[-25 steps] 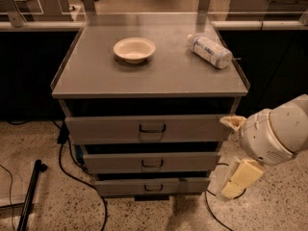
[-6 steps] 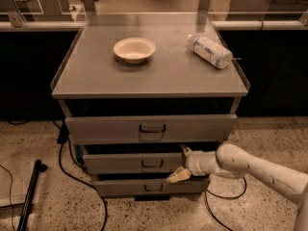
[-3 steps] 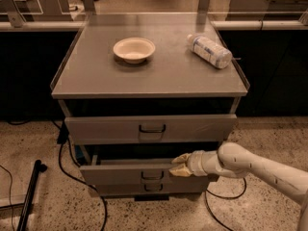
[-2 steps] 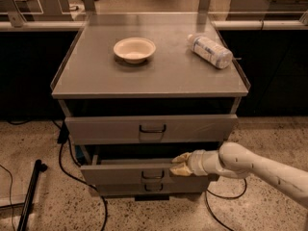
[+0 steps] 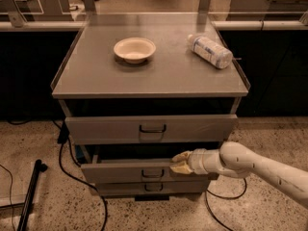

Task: Open middle drawer

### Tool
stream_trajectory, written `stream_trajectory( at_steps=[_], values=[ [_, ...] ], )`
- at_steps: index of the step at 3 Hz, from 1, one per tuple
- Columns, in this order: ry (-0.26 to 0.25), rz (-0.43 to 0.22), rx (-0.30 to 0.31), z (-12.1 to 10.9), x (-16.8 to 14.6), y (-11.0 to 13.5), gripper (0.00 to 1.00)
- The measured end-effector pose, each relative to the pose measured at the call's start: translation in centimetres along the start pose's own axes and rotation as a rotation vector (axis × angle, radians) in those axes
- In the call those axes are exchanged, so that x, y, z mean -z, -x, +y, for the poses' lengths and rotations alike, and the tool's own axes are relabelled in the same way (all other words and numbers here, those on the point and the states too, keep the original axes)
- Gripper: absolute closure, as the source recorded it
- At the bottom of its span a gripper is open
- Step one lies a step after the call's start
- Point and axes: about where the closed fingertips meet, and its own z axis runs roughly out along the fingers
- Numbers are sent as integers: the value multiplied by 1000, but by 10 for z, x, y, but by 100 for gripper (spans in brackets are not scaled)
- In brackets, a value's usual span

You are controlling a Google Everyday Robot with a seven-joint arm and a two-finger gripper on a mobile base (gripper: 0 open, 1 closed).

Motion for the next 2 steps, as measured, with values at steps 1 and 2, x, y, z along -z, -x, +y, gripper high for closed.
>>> stream_trajectory(
  at_steps=[1, 2],
  values=[
    [0, 0, 0, 0, 0, 0, 31],
    [0, 0, 0, 0, 0, 0, 8]
  ],
)
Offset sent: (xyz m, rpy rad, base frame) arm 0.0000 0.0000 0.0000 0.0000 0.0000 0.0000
